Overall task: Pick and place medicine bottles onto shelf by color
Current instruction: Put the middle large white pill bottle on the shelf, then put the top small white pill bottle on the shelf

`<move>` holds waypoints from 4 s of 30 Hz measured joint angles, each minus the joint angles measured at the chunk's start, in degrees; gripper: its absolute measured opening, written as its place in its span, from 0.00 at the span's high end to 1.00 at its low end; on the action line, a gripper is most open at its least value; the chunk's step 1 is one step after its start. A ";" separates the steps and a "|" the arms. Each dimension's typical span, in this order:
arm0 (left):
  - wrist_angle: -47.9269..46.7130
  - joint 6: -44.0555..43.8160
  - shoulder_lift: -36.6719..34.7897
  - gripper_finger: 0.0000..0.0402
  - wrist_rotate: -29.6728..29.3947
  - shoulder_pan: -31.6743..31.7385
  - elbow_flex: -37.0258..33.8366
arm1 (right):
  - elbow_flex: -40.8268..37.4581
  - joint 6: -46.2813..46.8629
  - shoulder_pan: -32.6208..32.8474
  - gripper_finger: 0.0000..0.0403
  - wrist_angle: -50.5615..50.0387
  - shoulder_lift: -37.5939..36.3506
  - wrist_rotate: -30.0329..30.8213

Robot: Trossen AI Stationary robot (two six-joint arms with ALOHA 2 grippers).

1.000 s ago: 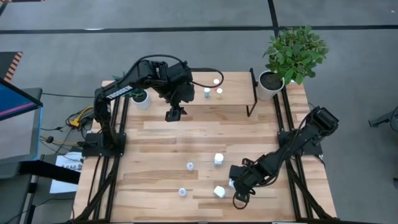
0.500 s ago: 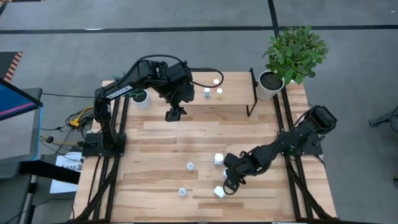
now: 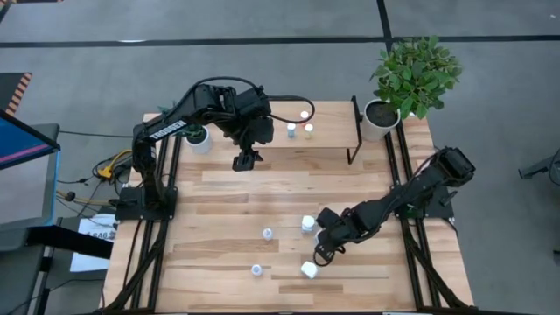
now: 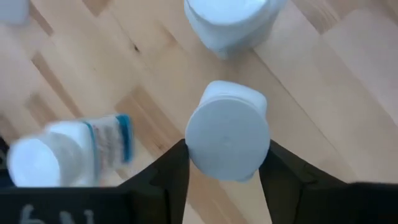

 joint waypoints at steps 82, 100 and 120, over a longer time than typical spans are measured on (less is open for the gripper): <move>0.01 0.90 0.02 0.41 0.00 0.01 0.00 | 57.05 -66.47 -66.07 0.57 -43.46 14.31 -3.98; 0.00 0.93 0.02 0.41 0.02 0.01 0.00 | 58.82 -63.48 -70.28 0.45 -44.94 17.36 -4.94; 0.01 0.29 0.02 0.41 0.04 0.00 0.00 | 73.01 -60.60 -68.63 0.38 -48.74 16.87 -5.04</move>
